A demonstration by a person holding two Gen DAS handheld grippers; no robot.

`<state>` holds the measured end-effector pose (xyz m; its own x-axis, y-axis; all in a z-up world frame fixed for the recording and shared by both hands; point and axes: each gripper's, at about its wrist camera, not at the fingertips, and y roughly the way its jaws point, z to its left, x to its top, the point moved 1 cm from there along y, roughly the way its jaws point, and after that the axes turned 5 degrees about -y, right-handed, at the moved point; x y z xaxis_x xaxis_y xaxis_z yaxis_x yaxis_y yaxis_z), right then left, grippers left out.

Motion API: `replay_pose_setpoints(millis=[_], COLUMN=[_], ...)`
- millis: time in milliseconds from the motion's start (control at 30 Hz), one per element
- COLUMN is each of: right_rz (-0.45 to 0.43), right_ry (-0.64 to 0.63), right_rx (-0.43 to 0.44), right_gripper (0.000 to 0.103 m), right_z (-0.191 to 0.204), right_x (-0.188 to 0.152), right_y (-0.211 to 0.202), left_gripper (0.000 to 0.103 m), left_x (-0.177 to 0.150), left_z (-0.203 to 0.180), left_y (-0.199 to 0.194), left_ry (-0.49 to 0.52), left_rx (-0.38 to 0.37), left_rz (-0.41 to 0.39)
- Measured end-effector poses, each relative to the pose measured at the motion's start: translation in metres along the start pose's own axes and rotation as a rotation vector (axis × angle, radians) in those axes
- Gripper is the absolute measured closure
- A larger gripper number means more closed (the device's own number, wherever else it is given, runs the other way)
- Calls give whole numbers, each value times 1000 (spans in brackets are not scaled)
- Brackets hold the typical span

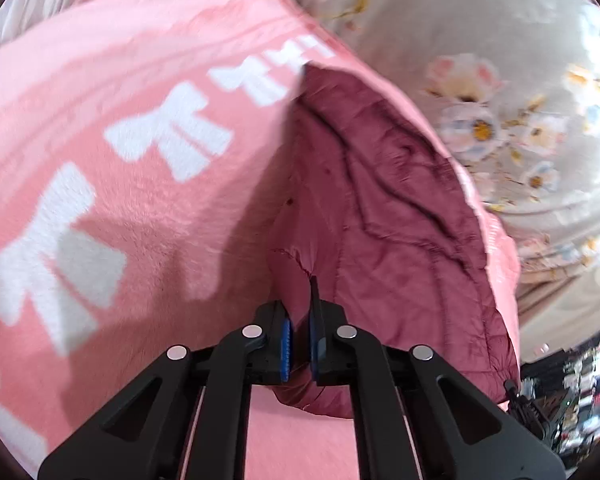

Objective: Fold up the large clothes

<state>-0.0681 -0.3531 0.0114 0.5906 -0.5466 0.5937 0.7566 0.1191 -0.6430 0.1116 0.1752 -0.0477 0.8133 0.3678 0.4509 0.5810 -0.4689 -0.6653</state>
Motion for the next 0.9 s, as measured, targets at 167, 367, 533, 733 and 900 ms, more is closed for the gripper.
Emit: replay_pose_setpoints(millis=[167,367,533,733,900], right_rz=[-102,-268,-370,-333,-241], right_ry=[-130,-216,-218,-135,-117], right_rx=[19,67,115,67,-56], right_gripper=[99,99,99,99,99], right_z=[38,68,83,75,65], right_x=[0,2,34,114,158], right_y=[-75,-173,-192,-103,5], left_gripper=[99,99,98,98,98], left_x=[-16,-25,0,58,112], left_z=[-15,-26,-57,-98,-125], left_y=[-76,-173,-200,-127,-15], left_ry=[63,93,139,180,214], left_rx=[-98,-198,-213,-69,135], left_rz=[-61,-180,-269,-264,-223])
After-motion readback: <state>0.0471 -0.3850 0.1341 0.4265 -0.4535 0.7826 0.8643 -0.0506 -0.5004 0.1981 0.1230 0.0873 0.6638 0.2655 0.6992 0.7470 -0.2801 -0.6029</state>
